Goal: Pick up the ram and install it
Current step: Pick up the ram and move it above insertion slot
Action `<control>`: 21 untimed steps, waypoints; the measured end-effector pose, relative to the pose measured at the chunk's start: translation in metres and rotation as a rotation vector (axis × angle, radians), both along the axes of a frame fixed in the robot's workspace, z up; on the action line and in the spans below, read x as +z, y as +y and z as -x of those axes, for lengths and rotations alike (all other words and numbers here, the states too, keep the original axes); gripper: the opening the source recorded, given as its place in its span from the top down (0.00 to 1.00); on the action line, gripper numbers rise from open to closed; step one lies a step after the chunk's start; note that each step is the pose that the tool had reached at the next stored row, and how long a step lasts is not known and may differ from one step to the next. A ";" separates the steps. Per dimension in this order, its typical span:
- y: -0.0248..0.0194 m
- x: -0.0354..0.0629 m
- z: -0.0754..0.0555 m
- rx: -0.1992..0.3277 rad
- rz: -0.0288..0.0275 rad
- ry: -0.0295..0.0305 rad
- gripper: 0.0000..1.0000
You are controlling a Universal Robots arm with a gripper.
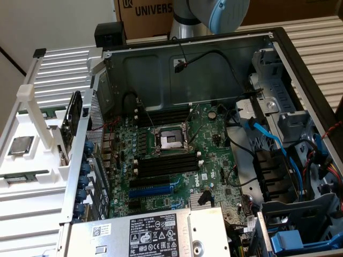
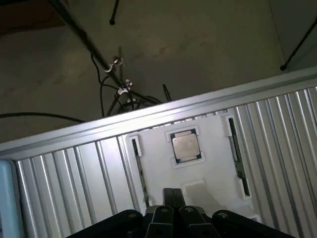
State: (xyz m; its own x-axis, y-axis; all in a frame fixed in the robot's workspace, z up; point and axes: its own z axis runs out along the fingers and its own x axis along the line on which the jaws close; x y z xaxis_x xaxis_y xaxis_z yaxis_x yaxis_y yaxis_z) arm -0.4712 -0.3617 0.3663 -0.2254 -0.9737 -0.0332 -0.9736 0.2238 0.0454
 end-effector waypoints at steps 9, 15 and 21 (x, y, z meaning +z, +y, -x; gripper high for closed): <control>0.0000 -0.0003 0.000 0.237 0.0001 -0.0008 0.90; 0.0001 -0.0067 0.003 0.262 0.0021 -0.0168 0.90; 0.0000 -0.0216 0.011 0.262 0.0040 -0.0306 0.90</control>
State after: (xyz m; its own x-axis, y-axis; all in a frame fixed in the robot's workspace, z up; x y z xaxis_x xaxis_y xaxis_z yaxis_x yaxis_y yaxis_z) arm -0.4827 -0.3617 0.3447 0.0357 -0.9988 -0.0321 -0.9992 -0.0362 0.0147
